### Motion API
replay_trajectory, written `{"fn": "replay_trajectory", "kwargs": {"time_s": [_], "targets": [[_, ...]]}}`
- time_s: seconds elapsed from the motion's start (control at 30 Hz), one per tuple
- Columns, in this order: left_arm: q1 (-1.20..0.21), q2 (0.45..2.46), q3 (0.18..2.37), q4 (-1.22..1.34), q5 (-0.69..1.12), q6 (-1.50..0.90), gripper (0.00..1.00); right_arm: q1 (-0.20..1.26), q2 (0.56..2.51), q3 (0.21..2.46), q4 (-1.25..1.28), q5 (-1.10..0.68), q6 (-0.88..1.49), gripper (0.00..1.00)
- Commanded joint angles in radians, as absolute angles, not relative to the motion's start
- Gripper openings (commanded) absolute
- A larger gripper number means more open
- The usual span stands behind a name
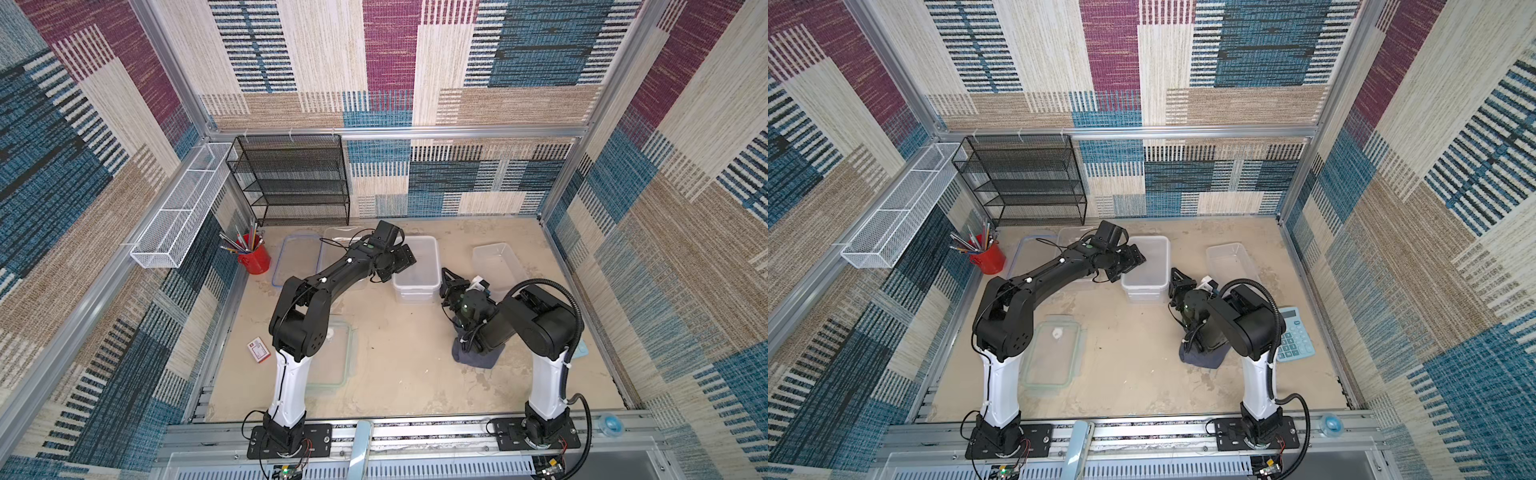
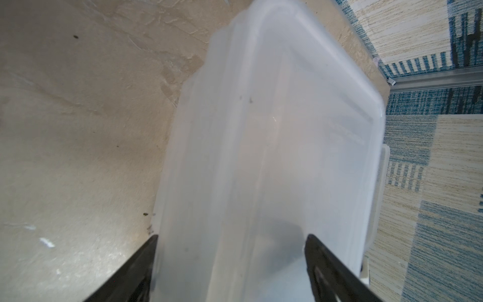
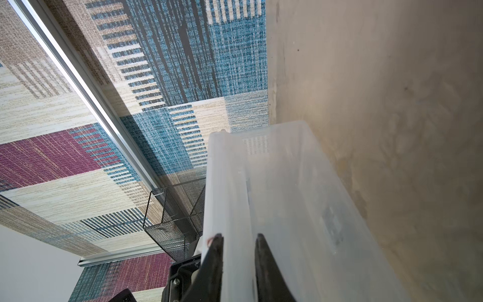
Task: Wipe the insides of the lunch boxes
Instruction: Open the fastener of the lunch box.
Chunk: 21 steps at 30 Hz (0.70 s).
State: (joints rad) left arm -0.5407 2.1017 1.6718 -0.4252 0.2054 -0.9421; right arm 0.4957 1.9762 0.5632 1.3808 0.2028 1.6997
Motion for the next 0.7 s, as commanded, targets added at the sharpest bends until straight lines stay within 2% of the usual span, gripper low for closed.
{"fn": "replay_trajectory", "kwargs": {"time_s": [0.0,0.43,0.67], "targets": [[-0.572,2.129,1.651,-0.618,0.341,-0.956,0.84,0.528,1.939,0.563,1.846,-0.003,1.648,0.18],[-0.572,2.130,1.646,-0.619,0.333,-0.959,0.84,0.528,1.826,0.479,1.744,0.065,1.574,0.16],[-0.573,2.129,1.640,-0.618,0.333,-0.962,0.84,0.528,1.899,0.507,1.849,0.078,1.627,0.40]]}}
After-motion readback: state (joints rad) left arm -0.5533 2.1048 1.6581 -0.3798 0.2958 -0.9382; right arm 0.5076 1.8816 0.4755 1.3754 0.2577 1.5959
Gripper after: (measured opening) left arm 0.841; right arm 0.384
